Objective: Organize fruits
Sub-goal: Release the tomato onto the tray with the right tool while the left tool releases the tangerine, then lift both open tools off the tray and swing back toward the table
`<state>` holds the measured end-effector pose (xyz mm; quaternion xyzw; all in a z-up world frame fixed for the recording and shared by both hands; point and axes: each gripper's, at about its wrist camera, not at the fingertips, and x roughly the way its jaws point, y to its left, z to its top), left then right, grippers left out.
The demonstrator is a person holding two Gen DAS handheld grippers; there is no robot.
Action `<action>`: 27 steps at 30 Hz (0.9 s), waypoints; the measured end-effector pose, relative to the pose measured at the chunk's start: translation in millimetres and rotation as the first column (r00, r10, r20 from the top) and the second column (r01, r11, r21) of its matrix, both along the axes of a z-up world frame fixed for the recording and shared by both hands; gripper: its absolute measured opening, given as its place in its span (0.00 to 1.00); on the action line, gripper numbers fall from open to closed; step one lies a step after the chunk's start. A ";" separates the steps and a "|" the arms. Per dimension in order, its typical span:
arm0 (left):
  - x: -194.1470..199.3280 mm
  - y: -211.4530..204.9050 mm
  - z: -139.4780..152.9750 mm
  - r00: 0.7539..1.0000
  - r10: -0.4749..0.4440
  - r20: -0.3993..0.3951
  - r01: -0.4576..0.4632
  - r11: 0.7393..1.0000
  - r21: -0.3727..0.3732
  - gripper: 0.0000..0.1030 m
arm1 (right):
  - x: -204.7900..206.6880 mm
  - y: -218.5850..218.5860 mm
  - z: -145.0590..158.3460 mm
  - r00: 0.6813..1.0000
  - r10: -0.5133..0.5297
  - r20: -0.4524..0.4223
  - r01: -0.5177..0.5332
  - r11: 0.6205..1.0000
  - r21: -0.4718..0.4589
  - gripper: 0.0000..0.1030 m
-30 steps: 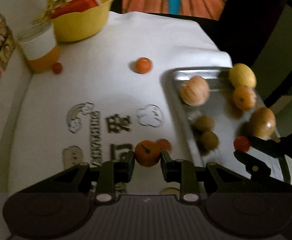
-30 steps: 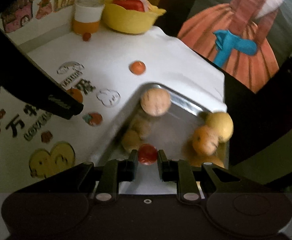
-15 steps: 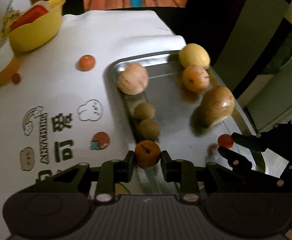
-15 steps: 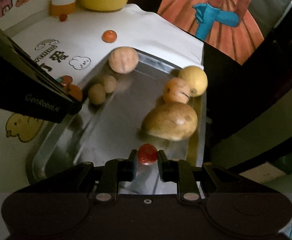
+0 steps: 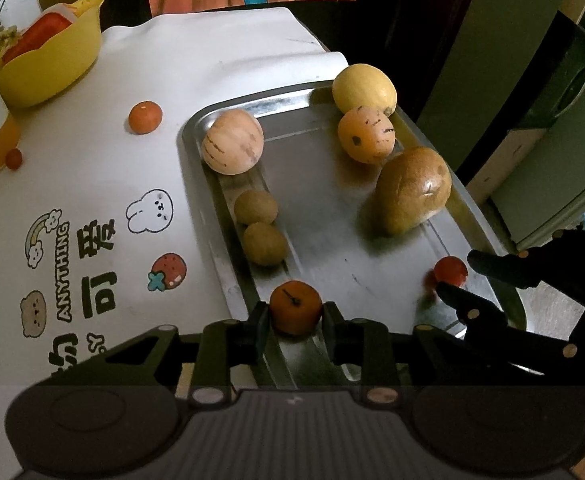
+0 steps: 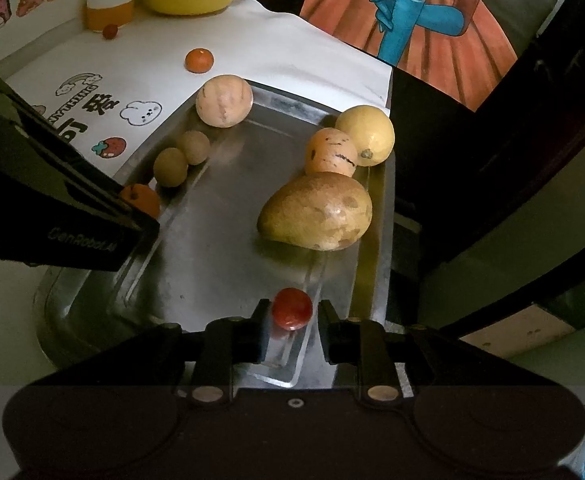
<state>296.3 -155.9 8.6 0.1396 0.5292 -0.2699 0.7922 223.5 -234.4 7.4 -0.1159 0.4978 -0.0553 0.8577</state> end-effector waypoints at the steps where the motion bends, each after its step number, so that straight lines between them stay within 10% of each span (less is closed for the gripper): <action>1: -0.8 -0.4 0.1 1.000 0.001 0.000 -0.001 1.000 0.002 0.30 | 0.0 -0.6 -0.2 1.000 -0.002 -0.002 0.002 1.000 0.006 0.27; 11: -7.5 1.3 6.3 0.999 0.033 0.001 -0.033 0.999 -0.001 0.41 | -3.7 -8.2 3.9 1.000 -0.016 -0.016 0.017 0.999 0.052 0.47; 27: -41.0 36.4 37.1 0.999 0.040 0.029 -0.041 0.999 0.029 0.96 | -32.0 -16.9 34.6 0.997 -0.035 -0.066 0.045 0.986 0.160 0.98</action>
